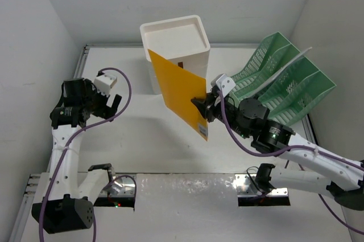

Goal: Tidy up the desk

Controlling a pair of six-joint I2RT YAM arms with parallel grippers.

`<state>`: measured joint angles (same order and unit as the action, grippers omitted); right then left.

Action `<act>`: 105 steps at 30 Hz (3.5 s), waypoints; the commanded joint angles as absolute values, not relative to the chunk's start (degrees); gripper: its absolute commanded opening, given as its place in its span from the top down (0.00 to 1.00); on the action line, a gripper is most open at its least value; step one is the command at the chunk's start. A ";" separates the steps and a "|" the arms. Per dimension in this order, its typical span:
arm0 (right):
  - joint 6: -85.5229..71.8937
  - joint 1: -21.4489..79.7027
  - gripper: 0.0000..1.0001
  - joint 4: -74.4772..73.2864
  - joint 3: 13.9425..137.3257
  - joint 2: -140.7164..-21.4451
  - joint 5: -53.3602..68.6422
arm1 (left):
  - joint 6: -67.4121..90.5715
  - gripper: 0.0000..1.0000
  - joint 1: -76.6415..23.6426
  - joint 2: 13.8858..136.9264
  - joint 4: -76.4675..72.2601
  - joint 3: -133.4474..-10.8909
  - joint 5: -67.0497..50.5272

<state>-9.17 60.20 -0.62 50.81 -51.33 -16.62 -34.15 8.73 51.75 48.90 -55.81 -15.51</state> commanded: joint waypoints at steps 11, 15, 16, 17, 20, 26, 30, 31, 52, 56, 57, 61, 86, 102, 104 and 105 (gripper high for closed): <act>1.21 60.38 1.00 1.12 76.54 -61.86 -21.25 | -30.67 0.00 9.32 52.65 46.58 -59.68 -17.31; 13.94 60.38 1.00 10.26 80.60 -65.56 -37.97 | -30.76 0.00 9.32 53.17 46.14 -58.71 -17.14; 17.80 60.47 1.00 18.11 80.07 -65.91 -46.06 | -30.76 0.00 9.40 53.17 45.97 -58.54 -17.05; 25.24 60.47 1.00 22.89 78.15 -66.09 -49.71 | -30.85 0.00 9.23 53.17 45.88 -58.36 -17.05; 36.97 60.47 1.00 41.88 75.42 -66.36 -59.40 | -31.02 0.00 9.32 53.00 45.44 -57.66 -17.40; 57.64 58.45 1.00 55.19 81.37 -68.46 -64.07 | -31.20 0.00 9.23 53.79 45.09 -57.39 -18.46; 74.93 53.98 1.00 65.08 93.05 -75.74 -66.88 | -31.38 0.00 9.32 53.44 44.82 -56.78 -19.33; 78.36 51.53 1.00 67.30 95.25 -78.28 -67.67 | -31.55 0.00 9.32 53.26 44.74 -56.69 -19.77; 25.33 25.40 1.00 48.09 59.69 -61.44 -70.58 | -34.10 0.00 9.32 50.27 45.79 -53.26 -19.86; 23.82 25.22 1.00 50.53 56.69 -62.22 -69.26 | -34.01 0.00 9.32 50.71 45.35 -53.17 -19.42; 24.43 25.22 1.00 51.49 55.65 -62.75 -69.78 | -34.01 0.00 9.23 50.80 45.44 -53.17 -19.42; 27.60 25.14 1.00 63.34 49.58 -61.62 -74.08 | -34.01 0.00 9.32 50.71 45.09 -52.74 -19.34; 29.27 38.14 1.00 38.85 64.86 -59.77 -76.20 | -34.72 0.00 9.23 53.35 44.03 -54.40 -19.07; 25.34 38.41 1.00 27.21 61.26 -52.48 -80.25 | -35.07 0.00 9.32 54.49 43.59 -54.23 -20.92; 18.57 38.41 1.00 22.17 61.17 -50.98 -80.07 | -34.98 0.00 9.23 54.40 43.51 -54.32 -21.00; 16.54 38.41 1.00 18.76 60.74 -50.45 -79.98 | -34.98 0.00 9.32 54.40 43.51 -54.40 -21.01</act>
<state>24.47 38.09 27.57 60.01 -52.58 -80.60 -34.65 8.73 54.76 46.02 -52.49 -19.42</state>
